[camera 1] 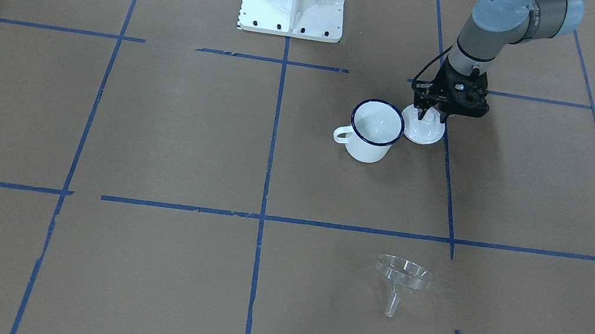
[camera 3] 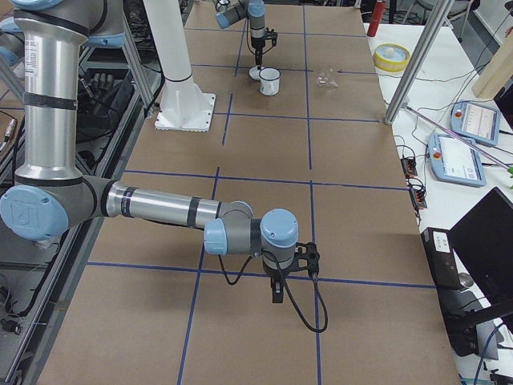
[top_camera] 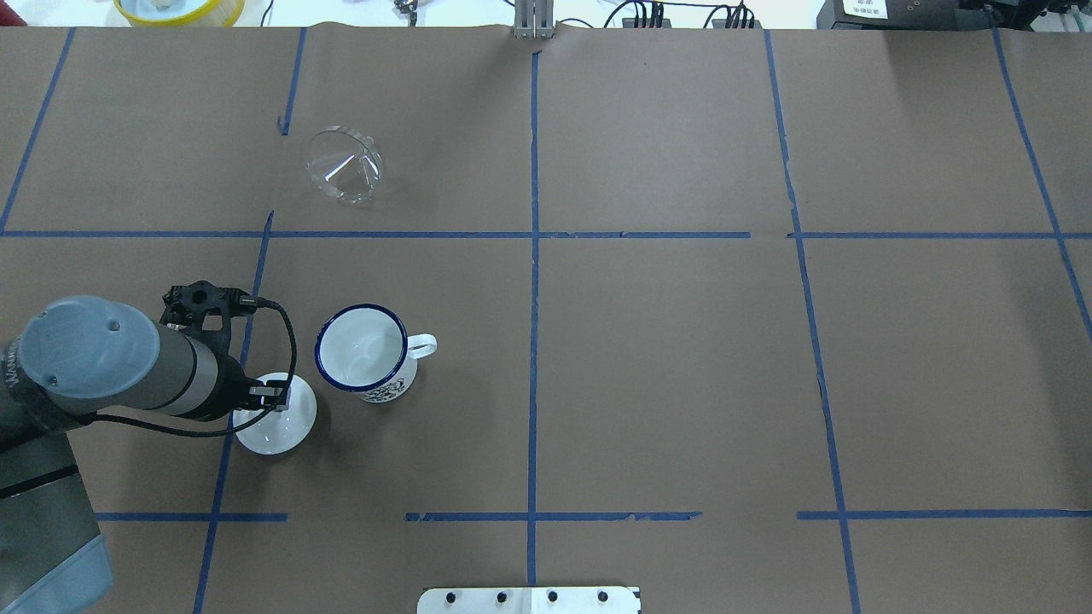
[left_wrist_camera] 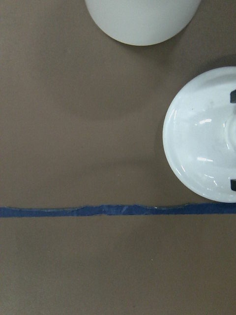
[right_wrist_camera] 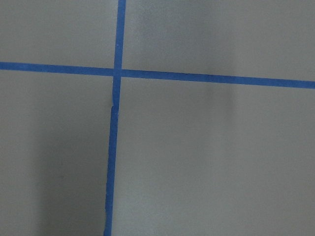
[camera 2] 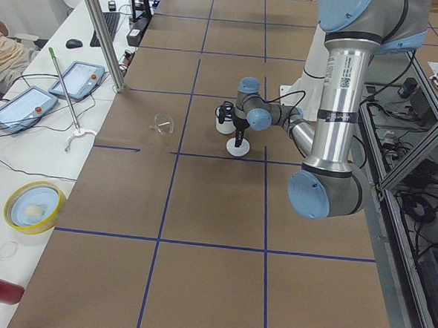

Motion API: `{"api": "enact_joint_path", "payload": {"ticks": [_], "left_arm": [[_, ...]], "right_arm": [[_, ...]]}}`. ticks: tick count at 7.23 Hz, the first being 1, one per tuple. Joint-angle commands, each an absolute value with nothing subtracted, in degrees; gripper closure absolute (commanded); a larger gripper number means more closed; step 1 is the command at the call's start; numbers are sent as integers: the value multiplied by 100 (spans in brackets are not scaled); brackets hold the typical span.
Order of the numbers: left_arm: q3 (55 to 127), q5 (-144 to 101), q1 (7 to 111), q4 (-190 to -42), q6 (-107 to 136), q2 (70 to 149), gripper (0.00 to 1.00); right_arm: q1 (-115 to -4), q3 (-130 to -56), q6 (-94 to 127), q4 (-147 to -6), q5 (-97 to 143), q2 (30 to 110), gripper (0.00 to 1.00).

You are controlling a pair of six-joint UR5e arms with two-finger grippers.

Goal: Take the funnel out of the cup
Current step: 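Close the left gripper on the white lid's knob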

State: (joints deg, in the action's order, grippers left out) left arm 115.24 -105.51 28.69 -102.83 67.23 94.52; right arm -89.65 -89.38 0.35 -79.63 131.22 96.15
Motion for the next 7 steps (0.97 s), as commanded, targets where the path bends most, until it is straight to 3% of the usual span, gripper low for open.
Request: {"api": "enact_joint_path", "payload": {"ticks": [1,7], "left_arm": [[11522,-10556,2865,-10283,6724,9457,44],[11505,-10556,2830,-10292,6724,9475,48]], "right_arm": [[-8965,-8938,35,-7963,13122,9615,0],[-8965,-8938,35,-7963,13122,9615,0]]}}
